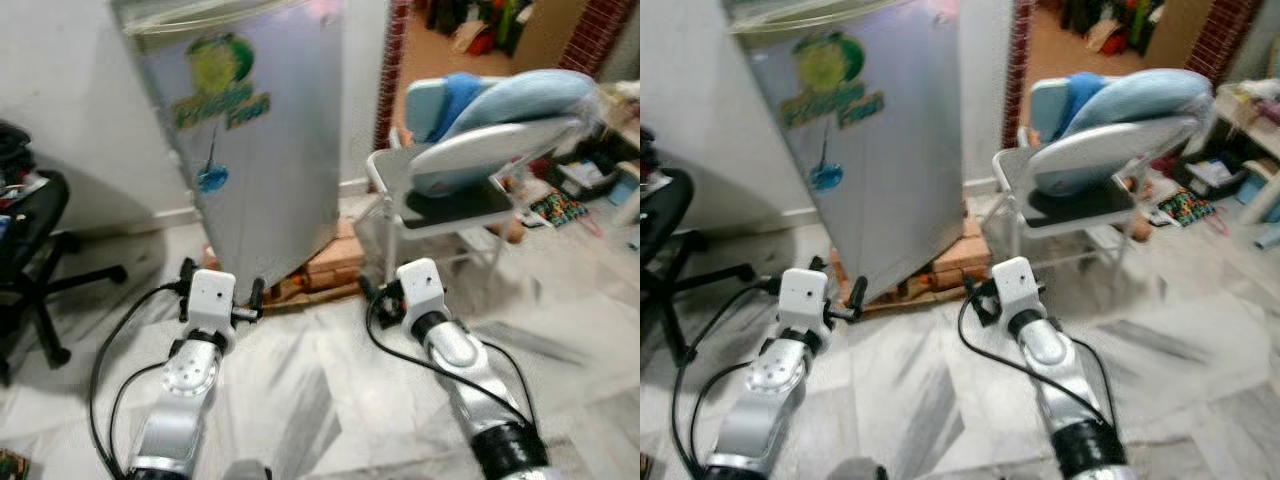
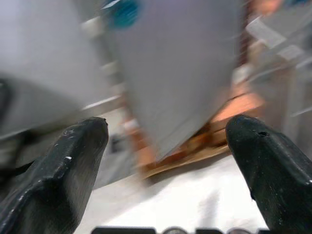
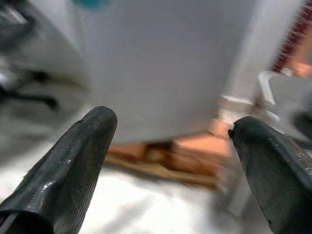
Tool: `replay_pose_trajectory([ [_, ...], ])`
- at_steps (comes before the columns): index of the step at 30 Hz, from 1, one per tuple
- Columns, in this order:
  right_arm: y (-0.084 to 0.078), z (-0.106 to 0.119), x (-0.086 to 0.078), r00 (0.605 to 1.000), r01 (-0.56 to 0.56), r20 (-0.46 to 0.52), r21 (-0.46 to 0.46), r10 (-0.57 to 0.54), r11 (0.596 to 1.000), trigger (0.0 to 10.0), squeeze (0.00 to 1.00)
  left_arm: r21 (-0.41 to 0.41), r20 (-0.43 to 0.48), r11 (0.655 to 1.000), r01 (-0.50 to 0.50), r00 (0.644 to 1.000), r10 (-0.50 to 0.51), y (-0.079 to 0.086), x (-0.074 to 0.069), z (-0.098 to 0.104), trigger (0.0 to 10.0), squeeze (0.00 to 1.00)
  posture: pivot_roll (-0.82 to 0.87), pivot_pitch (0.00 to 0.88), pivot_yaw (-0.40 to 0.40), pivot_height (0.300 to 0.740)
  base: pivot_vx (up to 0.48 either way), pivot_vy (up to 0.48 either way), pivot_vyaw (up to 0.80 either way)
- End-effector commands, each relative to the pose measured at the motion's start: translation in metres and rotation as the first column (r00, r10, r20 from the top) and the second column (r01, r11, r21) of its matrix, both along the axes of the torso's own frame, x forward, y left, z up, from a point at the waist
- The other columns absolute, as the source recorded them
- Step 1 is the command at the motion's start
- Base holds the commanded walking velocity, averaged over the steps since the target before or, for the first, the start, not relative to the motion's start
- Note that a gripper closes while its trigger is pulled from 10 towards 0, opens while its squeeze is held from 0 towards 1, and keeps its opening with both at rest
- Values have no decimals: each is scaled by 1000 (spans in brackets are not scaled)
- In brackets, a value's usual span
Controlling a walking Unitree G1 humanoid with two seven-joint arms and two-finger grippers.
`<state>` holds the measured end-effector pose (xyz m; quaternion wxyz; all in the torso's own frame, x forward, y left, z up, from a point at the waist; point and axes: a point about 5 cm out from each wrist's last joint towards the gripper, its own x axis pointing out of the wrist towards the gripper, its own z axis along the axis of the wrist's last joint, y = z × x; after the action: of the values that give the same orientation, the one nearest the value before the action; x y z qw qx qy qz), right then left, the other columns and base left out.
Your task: Restocking fridge
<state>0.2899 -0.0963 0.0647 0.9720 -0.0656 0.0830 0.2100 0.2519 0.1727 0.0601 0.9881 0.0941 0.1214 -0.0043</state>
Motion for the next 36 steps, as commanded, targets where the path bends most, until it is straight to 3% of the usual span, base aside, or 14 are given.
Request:
replay_pose_trajectory([
  [1,-16,-2,0,999,38,-2,-23,-38,999,10000,0,-13,12,1000,24,1000,-24,-10,3,3,10000,0,67,51,62,740,0,480,-800],
  [23,-12,1,1,1000,22,12,-12,-22,1000,10000,0,-53,1,997,49,999,-49,-14,1,4,10000,0,69,66,52,740,0,480,-729],
  [28,-13,3,3,999,25,24,-7,-25,1000,10000,0,-61,8,998,35,999,-35,-10,0,5,10000,0,76,66,47,740,0,480,-800],
  [36,-18,5,4,998,42,42,-3,-41,999,10000,0,-9,50,1000,-17,999,17,1,-3,9,10000,0,77,63,48,740,0,480,-600],
])
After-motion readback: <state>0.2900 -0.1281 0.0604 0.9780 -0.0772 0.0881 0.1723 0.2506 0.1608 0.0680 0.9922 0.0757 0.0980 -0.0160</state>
